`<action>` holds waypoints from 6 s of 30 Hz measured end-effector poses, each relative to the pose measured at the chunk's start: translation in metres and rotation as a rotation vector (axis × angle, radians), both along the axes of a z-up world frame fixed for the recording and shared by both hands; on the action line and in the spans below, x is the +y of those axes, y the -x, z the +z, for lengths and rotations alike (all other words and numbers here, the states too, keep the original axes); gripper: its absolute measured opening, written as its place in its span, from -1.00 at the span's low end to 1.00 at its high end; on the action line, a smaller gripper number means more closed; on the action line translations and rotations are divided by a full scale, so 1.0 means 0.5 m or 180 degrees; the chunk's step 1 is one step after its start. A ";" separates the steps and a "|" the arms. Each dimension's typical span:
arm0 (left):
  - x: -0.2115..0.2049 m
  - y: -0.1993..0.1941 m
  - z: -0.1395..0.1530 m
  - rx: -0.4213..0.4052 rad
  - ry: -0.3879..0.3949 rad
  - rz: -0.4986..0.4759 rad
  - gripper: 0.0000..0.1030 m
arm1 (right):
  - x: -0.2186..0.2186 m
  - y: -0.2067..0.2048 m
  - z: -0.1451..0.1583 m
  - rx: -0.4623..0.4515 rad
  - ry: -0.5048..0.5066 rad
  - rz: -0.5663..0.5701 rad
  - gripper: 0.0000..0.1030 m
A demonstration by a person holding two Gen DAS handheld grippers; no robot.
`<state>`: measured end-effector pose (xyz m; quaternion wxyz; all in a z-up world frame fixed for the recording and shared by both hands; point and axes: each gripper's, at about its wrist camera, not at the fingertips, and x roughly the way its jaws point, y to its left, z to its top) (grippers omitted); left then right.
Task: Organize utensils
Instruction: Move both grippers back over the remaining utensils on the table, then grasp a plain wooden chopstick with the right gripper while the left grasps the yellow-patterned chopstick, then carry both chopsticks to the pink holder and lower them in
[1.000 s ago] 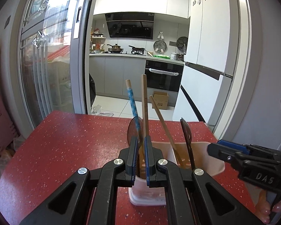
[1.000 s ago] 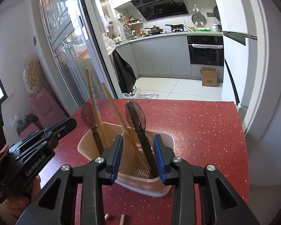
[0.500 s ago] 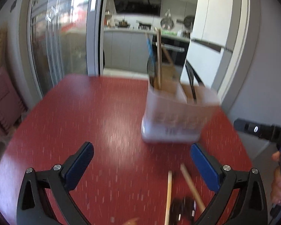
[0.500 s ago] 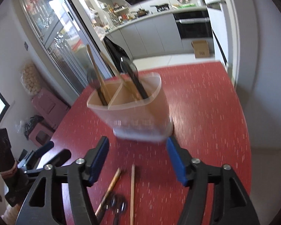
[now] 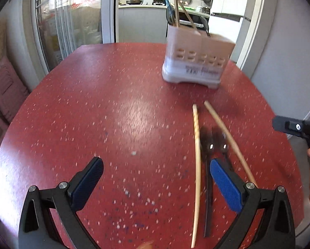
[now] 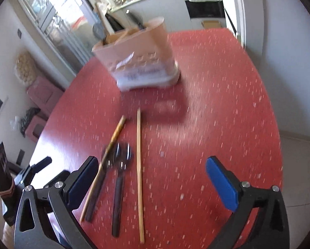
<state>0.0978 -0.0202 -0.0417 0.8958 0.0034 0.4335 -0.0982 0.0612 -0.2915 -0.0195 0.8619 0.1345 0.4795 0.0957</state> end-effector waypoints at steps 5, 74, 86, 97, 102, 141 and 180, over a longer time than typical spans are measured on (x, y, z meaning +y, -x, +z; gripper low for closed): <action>-0.007 0.020 -0.026 0.0106 -0.0088 0.0029 1.00 | 0.024 0.029 -0.038 0.0195 0.0096 0.0057 1.00; -0.129 -0.179 -0.052 0.0760 -0.0566 -0.1171 0.60 | 0.107 -0.155 -0.089 0.0853 0.0600 0.0485 -0.87; -0.160 -0.188 -0.045 0.0928 -0.0643 -0.1409 0.11 | 0.069 -0.098 -0.064 0.0742 0.0390 0.0443 -0.87; -0.138 -0.132 -0.024 0.0544 -0.0422 -0.1075 -0.31 | 0.042 -0.054 -0.013 0.0480 0.0211 0.0299 -0.87; -0.096 -0.093 0.031 0.0157 -0.0039 -0.0755 -0.31 | 0.029 -0.029 0.017 0.0270 0.0111 0.0275 -0.87; -0.099 -0.441 0.324 -0.1413 0.0984 0.0045 -0.31 | -0.035 -0.384 0.293 -0.1407 -0.0183 -0.0084 -0.87; -0.131 -0.429 0.198 -0.1651 0.0533 0.0226 -0.31 | 0.088 -0.376 0.135 -0.2090 0.0887 0.0485 -0.88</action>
